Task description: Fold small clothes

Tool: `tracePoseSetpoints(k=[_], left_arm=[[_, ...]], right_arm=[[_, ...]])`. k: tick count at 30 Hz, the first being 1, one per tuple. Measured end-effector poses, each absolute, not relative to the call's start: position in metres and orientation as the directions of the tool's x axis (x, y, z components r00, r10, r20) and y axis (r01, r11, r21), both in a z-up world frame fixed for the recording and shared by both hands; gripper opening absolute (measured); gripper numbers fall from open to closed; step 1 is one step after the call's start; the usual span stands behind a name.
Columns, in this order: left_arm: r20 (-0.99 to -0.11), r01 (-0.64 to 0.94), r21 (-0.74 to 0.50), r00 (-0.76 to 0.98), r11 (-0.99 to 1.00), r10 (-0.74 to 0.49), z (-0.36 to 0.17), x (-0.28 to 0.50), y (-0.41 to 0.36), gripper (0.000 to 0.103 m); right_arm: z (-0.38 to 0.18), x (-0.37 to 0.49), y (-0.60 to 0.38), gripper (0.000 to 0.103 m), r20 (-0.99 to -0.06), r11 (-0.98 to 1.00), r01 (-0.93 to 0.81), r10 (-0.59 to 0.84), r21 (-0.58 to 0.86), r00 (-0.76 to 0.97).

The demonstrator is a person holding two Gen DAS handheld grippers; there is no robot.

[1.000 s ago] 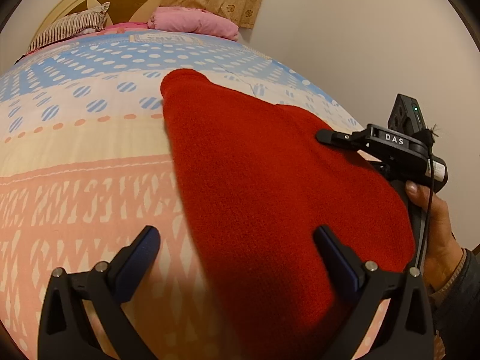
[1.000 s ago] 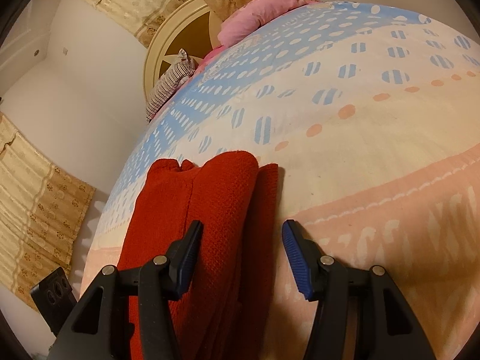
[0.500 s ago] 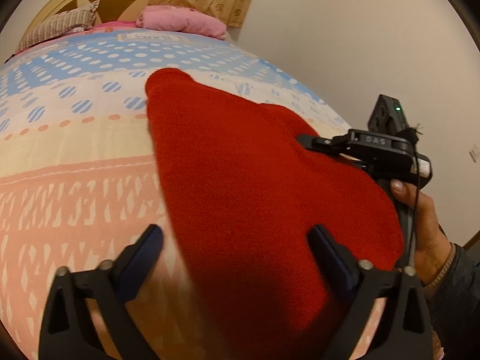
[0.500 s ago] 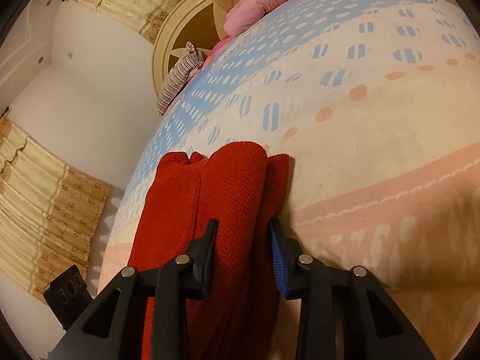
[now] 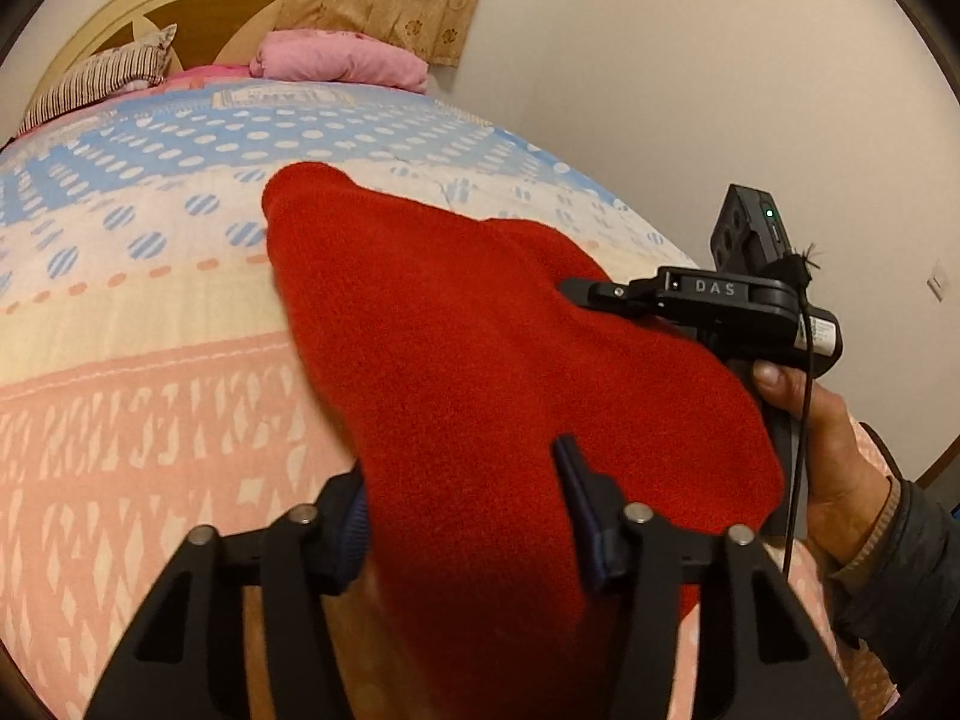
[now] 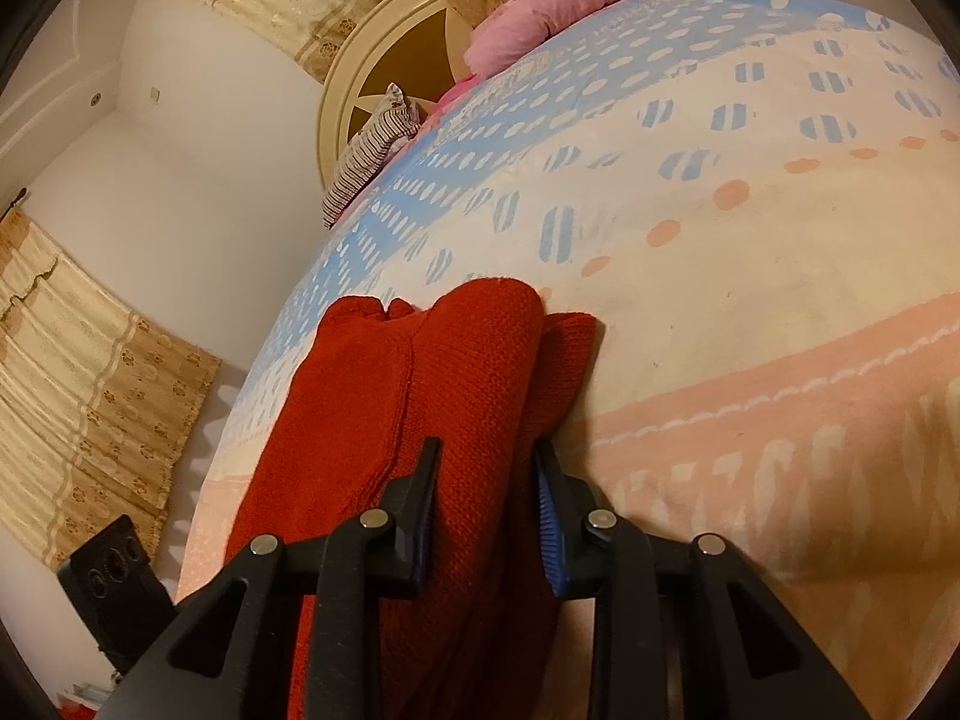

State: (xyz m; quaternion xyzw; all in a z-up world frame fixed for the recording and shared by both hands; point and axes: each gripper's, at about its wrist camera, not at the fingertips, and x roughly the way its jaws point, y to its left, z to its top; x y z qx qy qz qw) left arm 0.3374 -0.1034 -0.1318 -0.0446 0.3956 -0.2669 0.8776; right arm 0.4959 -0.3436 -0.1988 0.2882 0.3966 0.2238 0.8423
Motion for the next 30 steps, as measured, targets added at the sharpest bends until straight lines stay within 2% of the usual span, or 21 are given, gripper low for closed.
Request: tracePoseSetpoints(k=[4,13,21,30], left_arm=[[-0.676,0.437,-0.261,0.554,0.861,-0.486,-0.126,0.331,-0.104,0.047],[-0.688,0.449,-0.205,0.566,0.87,-0.454,-0.118,0.311,-0.099,0.044],[-0.683,0.432,-0.206,0.579,0.878,-0.445,-0.11,0.282,-0.079,0.043],[-0.669,0.401,-0.204,0.609,0.893,-0.426,-0.101,0.255,-0.046,0.042]], right_arm=[[-0.193,0.487,-0.342,0.027,-0.518,0.741,-0.175,0.598,0.648,0.611],[-0.176,0.46,-0.325,0.027,-0.516,0.771,-0.211,0.576,0.601,0.634],[-0.157,0.429,-0.298,0.027,-0.472,0.741,-0.268,0.62,0.616,0.627],[-0.151,0.4,-0.254,0.027,-0.463,0.721,-0.308,0.654,0.62,0.599]])
